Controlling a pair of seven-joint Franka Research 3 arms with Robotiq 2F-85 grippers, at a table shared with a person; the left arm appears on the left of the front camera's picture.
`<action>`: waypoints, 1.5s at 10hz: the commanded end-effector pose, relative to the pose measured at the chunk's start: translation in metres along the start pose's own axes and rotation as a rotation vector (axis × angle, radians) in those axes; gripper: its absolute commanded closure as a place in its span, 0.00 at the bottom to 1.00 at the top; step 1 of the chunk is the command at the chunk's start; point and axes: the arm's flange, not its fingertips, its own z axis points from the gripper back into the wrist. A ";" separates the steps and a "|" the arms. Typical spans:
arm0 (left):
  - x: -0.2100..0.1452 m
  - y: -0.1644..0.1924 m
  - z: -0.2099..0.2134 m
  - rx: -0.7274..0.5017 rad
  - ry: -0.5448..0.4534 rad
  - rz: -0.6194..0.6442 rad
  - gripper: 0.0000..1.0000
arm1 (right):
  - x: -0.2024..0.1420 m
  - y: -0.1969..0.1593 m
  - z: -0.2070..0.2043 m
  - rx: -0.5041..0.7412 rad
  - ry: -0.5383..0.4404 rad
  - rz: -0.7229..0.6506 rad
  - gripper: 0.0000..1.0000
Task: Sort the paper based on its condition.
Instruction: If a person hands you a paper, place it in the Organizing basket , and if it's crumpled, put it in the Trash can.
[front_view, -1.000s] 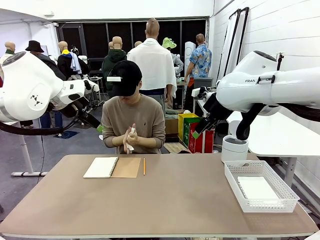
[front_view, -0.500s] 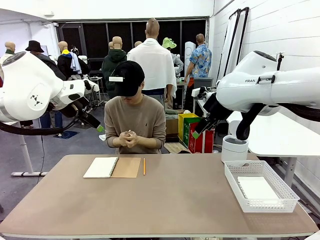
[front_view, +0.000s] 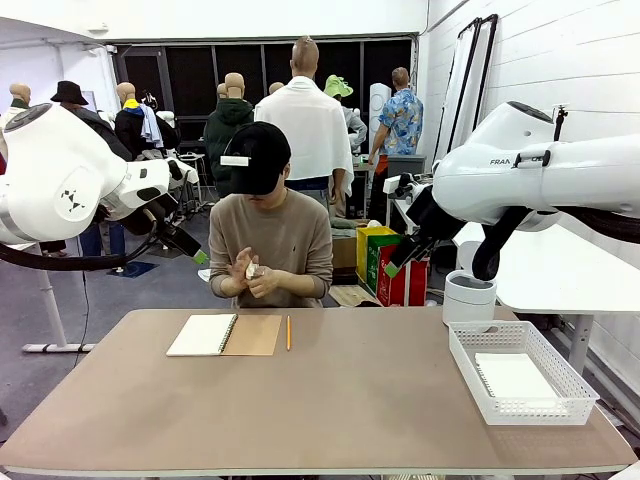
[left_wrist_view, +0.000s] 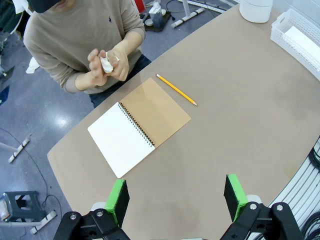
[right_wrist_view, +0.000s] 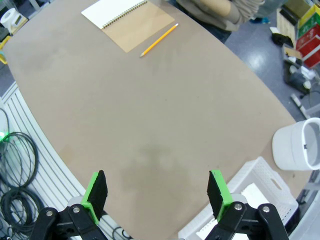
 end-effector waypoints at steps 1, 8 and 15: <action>0.000 0.001 0.001 -0.006 -0.012 -0.002 0.00 | -0.001 0.001 0.000 0.000 0.011 -0.001 0.00; 0.000 0.001 0.001 -0.006 -0.012 -0.002 0.00 | -0.001 0.001 0.000 0.000 0.011 -0.001 0.00; 0.000 0.001 0.001 -0.006 -0.012 -0.002 0.00 | -0.001 0.001 0.000 0.000 0.011 -0.001 0.00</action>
